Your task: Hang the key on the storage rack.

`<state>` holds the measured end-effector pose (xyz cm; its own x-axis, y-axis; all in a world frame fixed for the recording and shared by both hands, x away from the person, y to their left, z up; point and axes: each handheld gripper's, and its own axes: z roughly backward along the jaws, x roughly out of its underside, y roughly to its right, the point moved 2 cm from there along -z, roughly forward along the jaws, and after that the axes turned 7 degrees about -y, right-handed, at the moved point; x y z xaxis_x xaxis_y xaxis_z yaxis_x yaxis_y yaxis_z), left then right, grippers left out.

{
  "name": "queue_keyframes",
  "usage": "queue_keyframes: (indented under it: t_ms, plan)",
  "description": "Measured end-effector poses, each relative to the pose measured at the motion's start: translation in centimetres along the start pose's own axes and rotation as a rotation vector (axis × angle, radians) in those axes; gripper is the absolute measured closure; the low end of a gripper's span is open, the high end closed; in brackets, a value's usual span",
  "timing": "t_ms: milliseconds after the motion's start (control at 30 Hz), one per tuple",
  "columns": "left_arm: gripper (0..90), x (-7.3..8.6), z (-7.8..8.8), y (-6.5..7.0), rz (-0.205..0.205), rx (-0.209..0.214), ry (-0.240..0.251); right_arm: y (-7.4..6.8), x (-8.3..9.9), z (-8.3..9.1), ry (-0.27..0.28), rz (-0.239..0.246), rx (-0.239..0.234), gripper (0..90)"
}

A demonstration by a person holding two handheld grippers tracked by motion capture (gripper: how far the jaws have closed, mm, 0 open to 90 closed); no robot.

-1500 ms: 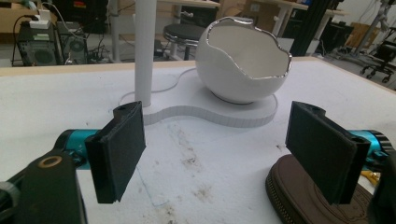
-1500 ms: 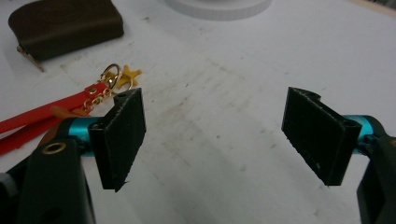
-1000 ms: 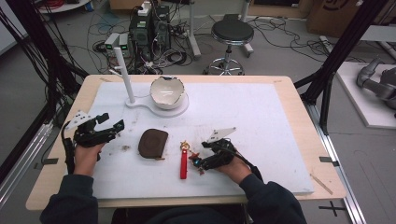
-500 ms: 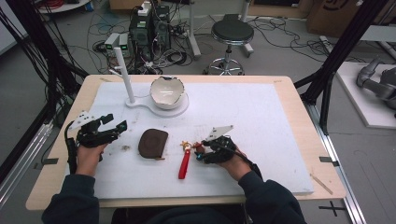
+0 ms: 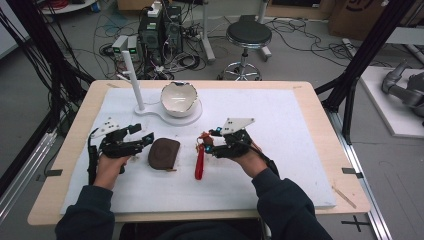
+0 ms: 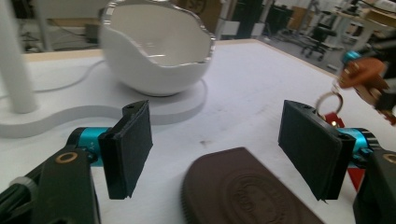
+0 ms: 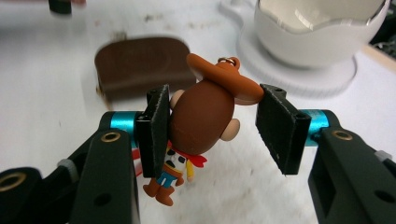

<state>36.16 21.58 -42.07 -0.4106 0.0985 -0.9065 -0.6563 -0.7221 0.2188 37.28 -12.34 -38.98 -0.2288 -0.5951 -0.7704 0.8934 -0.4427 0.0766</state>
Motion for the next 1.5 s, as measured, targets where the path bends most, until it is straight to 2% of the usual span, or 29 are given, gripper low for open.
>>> queue_keyframes:
  t_ms: [133, 167, 200, 367, 467, 533, 667, 733, 800, 867, 933, 967, 1000, 1067, 1167, 1200, 1267, 1433, 1500]
  plan:
    - [25.9, -0.2, -1.3, 1.6, -0.012, 0.073, -0.02, 0.5, -1.6, 0.2, 0.043, -0.002, -0.004, 47.0]
    - [25.8, -0.2, -1.3, 1.6, -0.012, 0.073, -0.02, 0.6, -2.0, 0.4, 0.05, -0.002, -0.003, 47.0]
    - [25.8, -0.3, -2.0, 2.3, -0.027, 0.098, -0.033, 0.7, -2.4, 0.5, 0.059, 0.003, 0.002, 47.0]
    - [25.4, -0.7, -3.7, 3.9, -0.063, 0.129, -0.058, 0.7, -4.0, 1.1, 0.09, 0.018, 0.0, 47.0]
    - [23.6, -1.0, -4.8, 4.7, -0.097, 0.125, -0.08, 0.4, -5.1, 1.4, 0.116, 0.031, -0.01, 47.0]
    - [22.6, -1.1, -5.2, 5.0, -0.118, 0.116, -0.088, 0.3, -5.8, 1.6, 0.128, 0.044, -0.014, 46.9]
    - [22.5, -0.8, -6.0, 5.2, -0.127, 0.118, -0.11, -0.1, -7.0, 1.6, 0.153, 0.051, -0.049, 47.0]
    - [22.5, -0.8, -6.2, 5.4, -0.126, 0.148, -0.096, -0.5, -7.5, 1.4, 0.166, 0.061, -0.079, 46.9]
    - [22.5, -0.8, -6.3, 5.6, -0.131, 0.195, -0.082, -0.8, -7.8, 1.2, 0.166, 0.072, -0.092, 46.9]
    - [23.5, -0.8, -6.3, 5.7, -0.14, 0.215, -0.076, -1.1, -8.1, 0.9, 0.165, 0.078, -0.108, 46.9]
    - [26.7, -0.8, -6.2, 5.7, -0.147, 0.225, -0.073, -1.2, -8.1, 0.7, 0.164, 0.078, -0.119, 46.9]
    - [34.3, -0.8, -6.3, 5.8, -0.16, 0.235, -0.068, -1.3, -8.2, 0.4, 0.16, 0.083, -0.129, 46.9]
    - [38.3, -0.8, -6.3, 6.0, -0.166, 0.243, -0.066, -1.3, -8.2, 0.4, 0.16, 0.077, -0.134, 46.9]
    - [48.0, -0.7, -6.4, 6.2, -0.195, 0.221, -0.092, -1.3, -8.3, 0.2, 0.163, 0.074, -0.134, 46.9]
    - [69.5, -0.5, -6.5, 6.3, -0.205, 0.183, -0.134, -1.1, -8.3, 0.3, 0.165, 0.068, -0.132, 46.9]
    - [73.0, -0.6, -6.4, 6.3, -0.208, 0.178, -0.14, -1.1, -8.2, 0.4, 0.161, 0.062, -0.133, 46.9]
    - [74.0, -0.6, -6.2, 6.2, -0.204, 0.186, -0.141, -0.8, -8.0, 0.6, 0.162, 0.056, -0.118, 46.9]
    - [74.1, -0.9, -5.7, 6.2, -0.175, 0.216, -0.132, 0.3, -6.8, 1.2, 0.152, 0.005, -0.079, 46.9]
    - [74.4, -0.9, -5.5, 6.2, -0.181, 0.211, -0.135, 0.7, -6.2, 1.4, 0.151, -0.009, -0.07, 47.1]
